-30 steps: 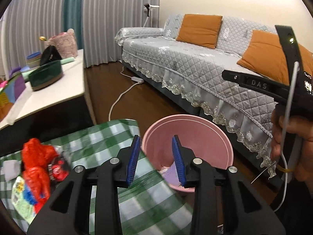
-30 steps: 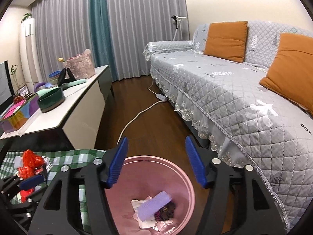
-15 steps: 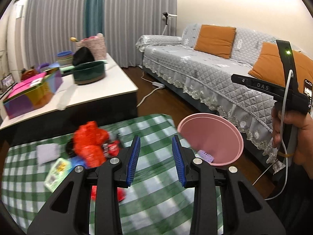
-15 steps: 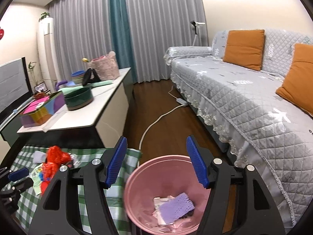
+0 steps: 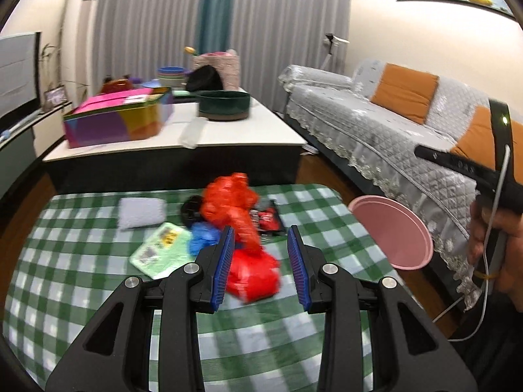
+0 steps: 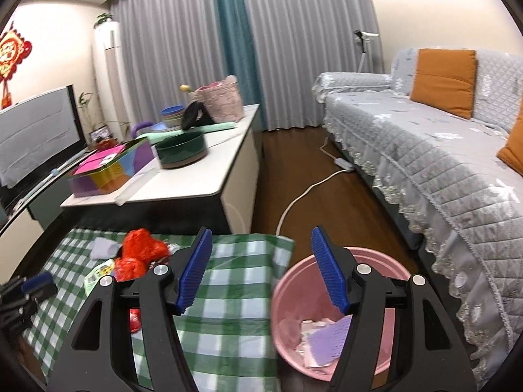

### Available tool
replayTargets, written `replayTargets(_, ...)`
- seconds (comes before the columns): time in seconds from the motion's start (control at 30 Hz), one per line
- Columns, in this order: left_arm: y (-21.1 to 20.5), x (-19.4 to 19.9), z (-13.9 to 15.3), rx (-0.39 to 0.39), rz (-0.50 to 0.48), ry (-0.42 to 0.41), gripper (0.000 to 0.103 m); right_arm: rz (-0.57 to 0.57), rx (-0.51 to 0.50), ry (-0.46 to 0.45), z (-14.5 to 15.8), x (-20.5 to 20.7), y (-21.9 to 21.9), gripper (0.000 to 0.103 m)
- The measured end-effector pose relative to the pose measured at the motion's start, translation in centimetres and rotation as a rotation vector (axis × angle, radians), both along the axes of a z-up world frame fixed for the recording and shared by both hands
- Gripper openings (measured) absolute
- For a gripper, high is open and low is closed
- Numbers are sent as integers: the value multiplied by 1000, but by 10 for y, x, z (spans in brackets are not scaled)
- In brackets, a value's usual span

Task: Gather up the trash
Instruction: 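Move left tool to green-white packet while right tool reaches red bag ball, then close left tool on green-white packet while right tool grasps red bag ball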

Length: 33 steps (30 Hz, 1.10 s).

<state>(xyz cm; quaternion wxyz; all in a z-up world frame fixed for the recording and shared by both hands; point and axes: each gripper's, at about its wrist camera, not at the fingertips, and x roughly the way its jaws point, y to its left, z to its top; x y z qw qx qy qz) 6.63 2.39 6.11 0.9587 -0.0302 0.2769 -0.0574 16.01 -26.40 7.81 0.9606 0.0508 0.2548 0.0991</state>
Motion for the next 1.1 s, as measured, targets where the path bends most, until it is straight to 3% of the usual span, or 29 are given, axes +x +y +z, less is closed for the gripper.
replayTargets(0.6, 79, 9, -47, -40, 215, 98, 34, 300, 7, 102, -51, 11, 127, 63)
replayTargets(0.73, 86, 19, -62, -50, 231, 133, 34, 381, -22, 134, -68, 9, 160, 64)
replayTargets(0.83, 89, 28, -73, -66, 233, 161, 34, 419, -39, 150, -78, 9, 177, 73)
replayTargets(1.1, 96, 52, -101, -156, 210, 250, 34, 495, -73, 232, -110, 16, 205, 78)
